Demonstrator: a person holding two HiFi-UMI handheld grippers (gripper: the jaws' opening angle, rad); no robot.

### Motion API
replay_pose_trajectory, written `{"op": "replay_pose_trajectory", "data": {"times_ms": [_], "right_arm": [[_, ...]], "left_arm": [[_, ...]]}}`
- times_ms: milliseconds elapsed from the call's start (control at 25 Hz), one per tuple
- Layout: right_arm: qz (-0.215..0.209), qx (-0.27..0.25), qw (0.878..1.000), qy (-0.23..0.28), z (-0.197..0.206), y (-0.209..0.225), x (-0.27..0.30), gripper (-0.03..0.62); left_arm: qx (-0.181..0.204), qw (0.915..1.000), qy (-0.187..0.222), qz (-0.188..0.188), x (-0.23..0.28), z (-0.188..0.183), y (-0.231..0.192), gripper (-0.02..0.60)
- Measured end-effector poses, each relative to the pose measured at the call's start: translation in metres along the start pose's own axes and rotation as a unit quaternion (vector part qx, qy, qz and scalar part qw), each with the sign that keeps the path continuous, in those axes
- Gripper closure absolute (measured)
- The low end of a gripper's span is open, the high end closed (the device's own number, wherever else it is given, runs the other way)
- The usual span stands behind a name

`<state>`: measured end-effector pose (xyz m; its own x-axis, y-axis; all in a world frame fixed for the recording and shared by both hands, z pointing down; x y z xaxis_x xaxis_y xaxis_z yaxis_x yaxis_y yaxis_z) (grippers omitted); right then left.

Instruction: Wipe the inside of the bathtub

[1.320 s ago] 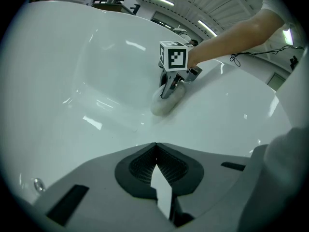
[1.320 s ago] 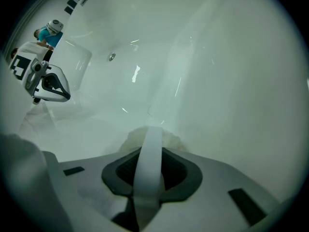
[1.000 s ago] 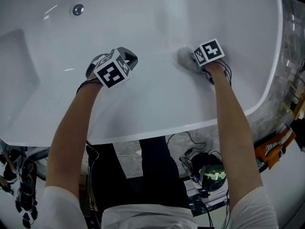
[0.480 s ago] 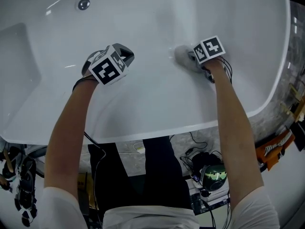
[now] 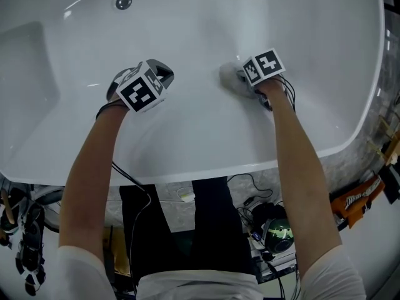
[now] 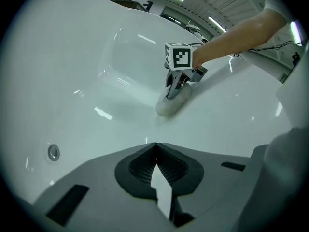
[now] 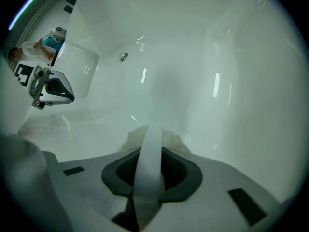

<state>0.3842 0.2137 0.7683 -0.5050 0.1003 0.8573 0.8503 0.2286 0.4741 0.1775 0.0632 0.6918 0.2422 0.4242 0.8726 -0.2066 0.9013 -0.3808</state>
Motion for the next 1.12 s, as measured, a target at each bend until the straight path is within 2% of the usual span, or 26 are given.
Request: {"op": "replay_pose_trajectory", "data": {"times_ms": [520, 1120], "right_arm": [[-0.024, -0.033, 0.999, -0.006, -0.04, -0.081, 0.036, 0.502], [-0.043, -0.053, 0.998, -0.007, -0.08, -0.161, 0.072, 0.502]], "left_arm": [[-0.039, 0.9991, -0.011, -0.014, -0.024, 0.063, -0.016, 0.574], [-0.054, 0.9983, 0.006, -0.02, -0.049, 0.112, -0.035, 0.574]]}}
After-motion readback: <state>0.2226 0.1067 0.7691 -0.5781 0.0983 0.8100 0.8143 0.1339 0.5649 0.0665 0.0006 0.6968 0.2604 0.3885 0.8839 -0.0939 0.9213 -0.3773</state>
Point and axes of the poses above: the fingertips, and each gripper's own axes: x forward along the fingers, y to its right, z out of its underside, the point moved 6 cm from there along -x, backward along the fingers, and after that the axes turned 4 degrees about -z, right-handed, at the moved point
